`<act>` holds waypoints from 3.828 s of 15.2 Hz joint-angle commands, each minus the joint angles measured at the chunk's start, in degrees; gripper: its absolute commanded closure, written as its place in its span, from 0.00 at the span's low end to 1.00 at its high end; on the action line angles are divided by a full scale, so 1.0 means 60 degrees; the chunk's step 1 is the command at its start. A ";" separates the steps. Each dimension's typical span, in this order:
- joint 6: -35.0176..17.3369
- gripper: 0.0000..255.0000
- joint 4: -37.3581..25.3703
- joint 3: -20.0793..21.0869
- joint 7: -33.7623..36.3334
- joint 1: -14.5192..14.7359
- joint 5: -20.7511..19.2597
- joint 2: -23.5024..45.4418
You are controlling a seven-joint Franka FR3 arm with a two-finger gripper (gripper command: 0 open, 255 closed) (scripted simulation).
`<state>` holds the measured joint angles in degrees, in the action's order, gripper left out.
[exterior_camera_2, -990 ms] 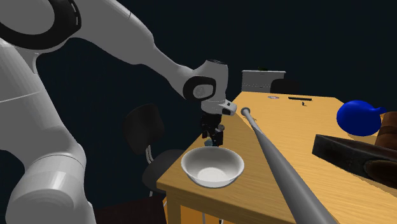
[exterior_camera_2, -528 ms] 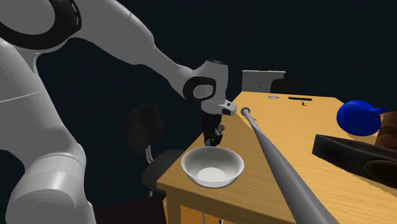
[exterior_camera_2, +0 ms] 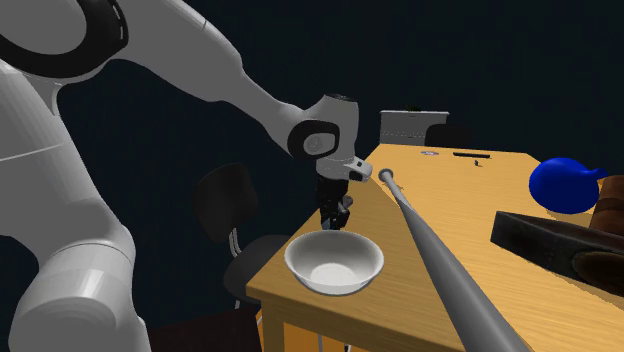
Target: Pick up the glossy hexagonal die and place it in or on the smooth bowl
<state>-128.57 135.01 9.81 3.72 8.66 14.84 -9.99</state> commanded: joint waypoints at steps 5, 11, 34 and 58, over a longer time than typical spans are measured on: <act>0.0662 1.00 -0.0372 -0.0033 0.0114 -0.0024 -0.0068 -0.0297; 0.1446 1.00 -0.0884 -0.0074 0.0245 -0.0051 -0.0143 -0.0578; 0.3846 1.00 -0.0954 -0.1357 -0.1074 -0.0703 -0.0522 -0.2602; 0.2556 1.00 0.1336 -0.2433 -0.2688 -0.1265 -0.0955 -0.3338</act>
<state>-113.17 142.99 -4.79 -12.40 1.06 9.11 -30.02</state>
